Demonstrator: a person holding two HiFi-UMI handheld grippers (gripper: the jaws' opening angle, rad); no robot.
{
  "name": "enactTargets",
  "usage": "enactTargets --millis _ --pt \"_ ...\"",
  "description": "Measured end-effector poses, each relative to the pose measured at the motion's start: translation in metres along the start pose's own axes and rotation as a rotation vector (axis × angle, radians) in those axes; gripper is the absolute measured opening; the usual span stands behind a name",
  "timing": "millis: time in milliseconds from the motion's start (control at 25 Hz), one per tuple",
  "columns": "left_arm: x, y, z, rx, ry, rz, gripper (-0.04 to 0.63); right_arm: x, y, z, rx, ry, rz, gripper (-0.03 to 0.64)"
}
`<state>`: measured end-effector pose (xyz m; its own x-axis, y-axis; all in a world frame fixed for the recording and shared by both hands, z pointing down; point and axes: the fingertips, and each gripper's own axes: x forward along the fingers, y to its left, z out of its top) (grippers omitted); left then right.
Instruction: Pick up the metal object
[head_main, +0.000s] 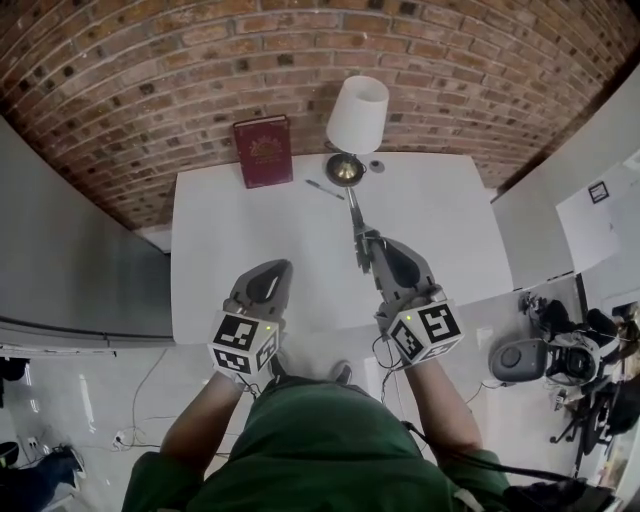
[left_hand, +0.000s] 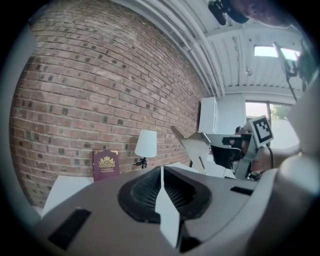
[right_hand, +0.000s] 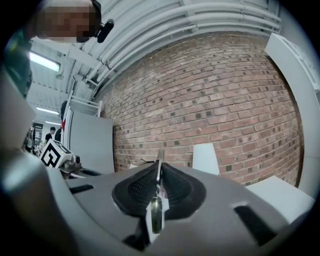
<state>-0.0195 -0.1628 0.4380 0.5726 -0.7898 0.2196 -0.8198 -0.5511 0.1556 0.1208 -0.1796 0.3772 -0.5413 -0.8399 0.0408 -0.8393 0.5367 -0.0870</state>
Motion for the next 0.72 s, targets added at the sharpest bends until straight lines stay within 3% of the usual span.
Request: enactTargets --millis 440,720 --pt "-0.005 -0.024 0.041 -0.02 -0.089 -0.027 0.015 -0.027 0.009 0.048 0.095 -0.107 0.091 0.023" --pt "-0.009 -0.017 0.044 -0.047 -0.098 -0.013 0.015 -0.046 -0.004 0.059 0.155 -0.132 0.073 0.023"
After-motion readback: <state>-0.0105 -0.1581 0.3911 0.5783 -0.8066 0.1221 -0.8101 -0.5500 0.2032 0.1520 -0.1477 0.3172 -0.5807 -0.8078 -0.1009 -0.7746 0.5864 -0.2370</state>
